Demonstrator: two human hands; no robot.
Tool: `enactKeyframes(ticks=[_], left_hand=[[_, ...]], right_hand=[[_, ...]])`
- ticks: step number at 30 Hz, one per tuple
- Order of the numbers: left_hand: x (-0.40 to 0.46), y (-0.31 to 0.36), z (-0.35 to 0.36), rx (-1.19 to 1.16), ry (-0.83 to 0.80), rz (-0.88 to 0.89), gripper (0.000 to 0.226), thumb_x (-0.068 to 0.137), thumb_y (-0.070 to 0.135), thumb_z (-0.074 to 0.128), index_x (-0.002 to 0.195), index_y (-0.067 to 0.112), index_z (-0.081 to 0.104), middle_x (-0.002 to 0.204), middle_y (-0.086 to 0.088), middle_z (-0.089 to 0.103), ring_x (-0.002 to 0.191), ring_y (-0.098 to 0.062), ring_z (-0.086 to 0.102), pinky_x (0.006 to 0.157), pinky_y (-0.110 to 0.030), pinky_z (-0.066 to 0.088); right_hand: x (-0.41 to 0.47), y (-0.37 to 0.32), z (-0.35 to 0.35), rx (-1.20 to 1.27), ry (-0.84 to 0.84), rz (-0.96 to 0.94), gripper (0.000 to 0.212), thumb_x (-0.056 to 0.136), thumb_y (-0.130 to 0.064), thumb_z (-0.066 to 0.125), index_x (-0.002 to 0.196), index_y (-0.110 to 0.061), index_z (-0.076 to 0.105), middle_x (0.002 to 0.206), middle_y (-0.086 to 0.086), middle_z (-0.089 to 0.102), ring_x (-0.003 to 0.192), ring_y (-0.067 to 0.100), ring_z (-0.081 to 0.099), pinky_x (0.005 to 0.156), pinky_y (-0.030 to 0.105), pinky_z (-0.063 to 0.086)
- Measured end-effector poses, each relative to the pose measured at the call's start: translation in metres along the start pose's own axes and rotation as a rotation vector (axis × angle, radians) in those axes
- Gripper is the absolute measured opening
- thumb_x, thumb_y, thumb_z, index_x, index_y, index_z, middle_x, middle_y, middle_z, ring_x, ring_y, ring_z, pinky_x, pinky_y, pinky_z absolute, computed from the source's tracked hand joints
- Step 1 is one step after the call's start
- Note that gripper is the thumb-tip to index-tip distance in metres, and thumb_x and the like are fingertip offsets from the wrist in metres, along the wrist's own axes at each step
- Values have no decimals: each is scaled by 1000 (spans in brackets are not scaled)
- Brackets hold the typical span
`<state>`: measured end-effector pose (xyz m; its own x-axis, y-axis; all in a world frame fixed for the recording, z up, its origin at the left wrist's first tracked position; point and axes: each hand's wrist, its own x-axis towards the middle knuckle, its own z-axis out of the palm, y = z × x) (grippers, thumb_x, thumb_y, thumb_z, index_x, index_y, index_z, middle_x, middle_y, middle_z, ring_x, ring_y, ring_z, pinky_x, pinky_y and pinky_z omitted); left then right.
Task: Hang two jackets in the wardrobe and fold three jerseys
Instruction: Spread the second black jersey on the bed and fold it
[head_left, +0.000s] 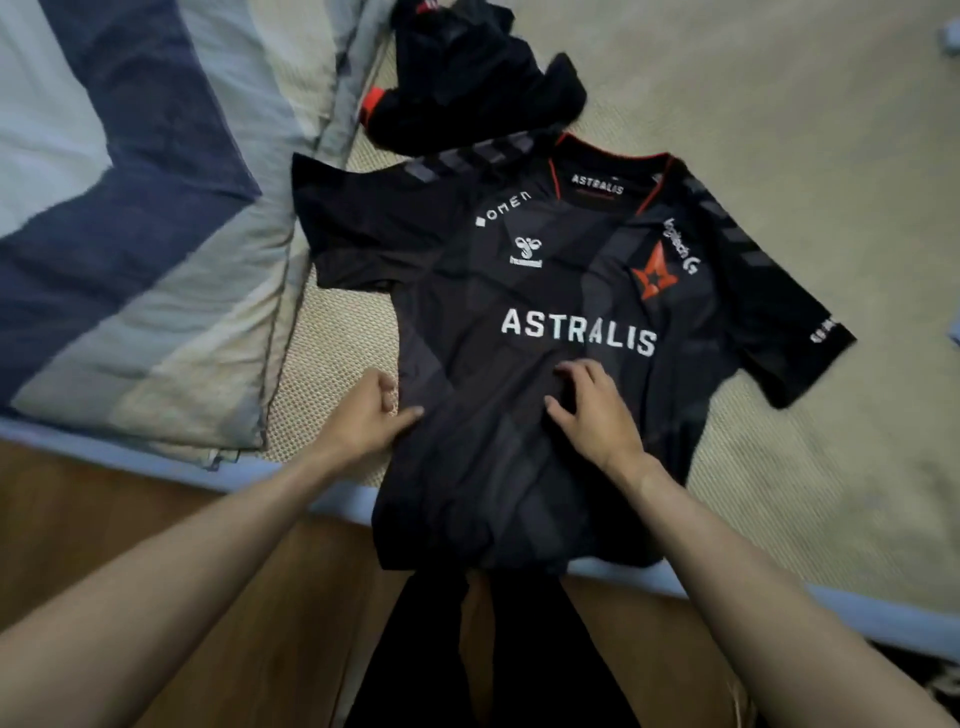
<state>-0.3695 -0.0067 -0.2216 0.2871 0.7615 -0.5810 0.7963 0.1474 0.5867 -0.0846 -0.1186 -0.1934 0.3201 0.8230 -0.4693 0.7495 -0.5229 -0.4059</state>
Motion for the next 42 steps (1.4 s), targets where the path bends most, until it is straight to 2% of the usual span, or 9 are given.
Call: enactKeyframes(ticks=[9, 14, 17, 20, 25, 29, 33, 38, 42], left_hand=[[-69, -38, 26, -38, -178, -207, 50, 90, 24, 74, 59, 17, 35, 56, 0, 38, 57, -16, 36, 57, -34, 25], [-90, -49, 21, -254, -231, -342, 26, 94, 29, 68, 94, 5, 59, 91, -5, 65, 88, -21, 61, 75, -29, 45], [-104, -54, 22, -361, -371, -343, 29, 92, 16, 71, 119, 7, 65, 115, -6, 73, 105, -21, 68, 98, -36, 52], [-113, -47, 25, -529, -332, -422, 26, 96, 8, 62, 122, 9, 66, 118, -11, 72, 106, -25, 68, 92, -35, 53], [-118, -26, 27, -674, -361, -464, 33, 92, 17, 69, 124, 20, 63, 118, -1, 74, 110, -20, 69, 91, -32, 52], [-122, -18, 32, -629, -423, -466, 45, 85, 14, 77, 127, 17, 62, 120, -2, 73, 113, -21, 68, 102, -36, 50], [-124, -15, 38, -716, -336, -518, 29, 95, 13, 65, 123, 10, 65, 118, -7, 74, 112, -24, 68, 90, -33, 53], [-126, -19, 38, -802, -314, -525, 31, 98, 19, 62, 128, 10, 63, 125, -8, 71, 116, -22, 66, 97, -34, 50], [-133, -19, 36, -752, -380, -486, 39, 93, 20, 68, 131, 18, 61, 124, -1, 72, 117, -19, 66, 97, -33, 50]], right_hand=[[-118, 142, 27, 316, -94, 794, 105, 44, -77, 87, 115, -3, 63, 109, 10, 70, 105, 33, 68, 88, 40, 58], [-155, 109, 17, 684, -307, 742, 28, 79, -15, 87, 101, -10, 70, 88, -6, 70, 79, 6, 64, 59, 7, 47], [-162, 108, 24, 1135, -177, 802, 37, 84, -4, 79, 119, 1, 68, 108, 11, 76, 94, 20, 72, 80, 25, 61], [-163, 113, 29, 1474, -86, 845, 55, 85, 10, 71, 135, -7, 56, 125, 13, 69, 104, 25, 71, 79, 32, 63], [-156, 101, 21, 1212, -80, 665, 92, 70, 18, 72, 145, -24, 39, 129, 13, 63, 89, 20, 68, 68, 27, 58], [-143, 102, 12, 989, 54, 546, 111, 65, 13, 70, 156, -30, 24, 143, 0, 53, 127, 23, 55, 106, 41, 51], [-139, 103, 7, 890, -51, 484, 95, 77, 18, 68, 152, -18, 22, 134, -2, 50, 126, 23, 54, 93, 33, 50], [-136, 101, 13, 957, -46, 549, 67, 80, -3, 83, 127, -17, 37, 107, -6, 68, 87, 6, 65, 55, 18, 48], [-139, 97, 14, 945, -25, 502, 27, 92, -8, 73, 117, -8, 63, 69, -15, 69, 60, -5, 63, 46, 13, 43]])
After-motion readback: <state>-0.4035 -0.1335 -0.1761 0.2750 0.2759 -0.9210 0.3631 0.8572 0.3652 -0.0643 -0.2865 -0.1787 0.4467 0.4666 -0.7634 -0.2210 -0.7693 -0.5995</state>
